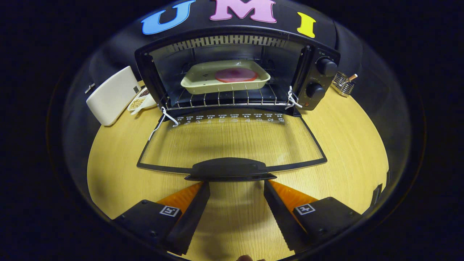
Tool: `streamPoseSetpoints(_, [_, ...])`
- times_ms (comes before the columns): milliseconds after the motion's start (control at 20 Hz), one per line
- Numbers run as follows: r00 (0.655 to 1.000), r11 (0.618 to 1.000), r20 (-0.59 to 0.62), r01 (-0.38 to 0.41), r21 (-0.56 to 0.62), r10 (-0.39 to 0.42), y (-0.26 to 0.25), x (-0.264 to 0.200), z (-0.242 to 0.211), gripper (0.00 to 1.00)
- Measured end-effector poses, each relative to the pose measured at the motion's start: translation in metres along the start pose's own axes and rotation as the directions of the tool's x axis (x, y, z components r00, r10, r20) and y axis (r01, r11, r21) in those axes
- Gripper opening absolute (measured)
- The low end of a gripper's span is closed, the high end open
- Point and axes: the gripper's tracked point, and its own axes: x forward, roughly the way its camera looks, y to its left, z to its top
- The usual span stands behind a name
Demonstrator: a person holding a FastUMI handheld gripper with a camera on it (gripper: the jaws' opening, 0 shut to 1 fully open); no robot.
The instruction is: Open the toaster oven, put the food inside, and close the toaster oven door.
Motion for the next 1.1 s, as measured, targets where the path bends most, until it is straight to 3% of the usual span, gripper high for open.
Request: streamPoseSetpoints(1100, [0.96,0.999,0.278,-0.039,-0.014,0.041,0.012,-0.059,0.087,1.0])
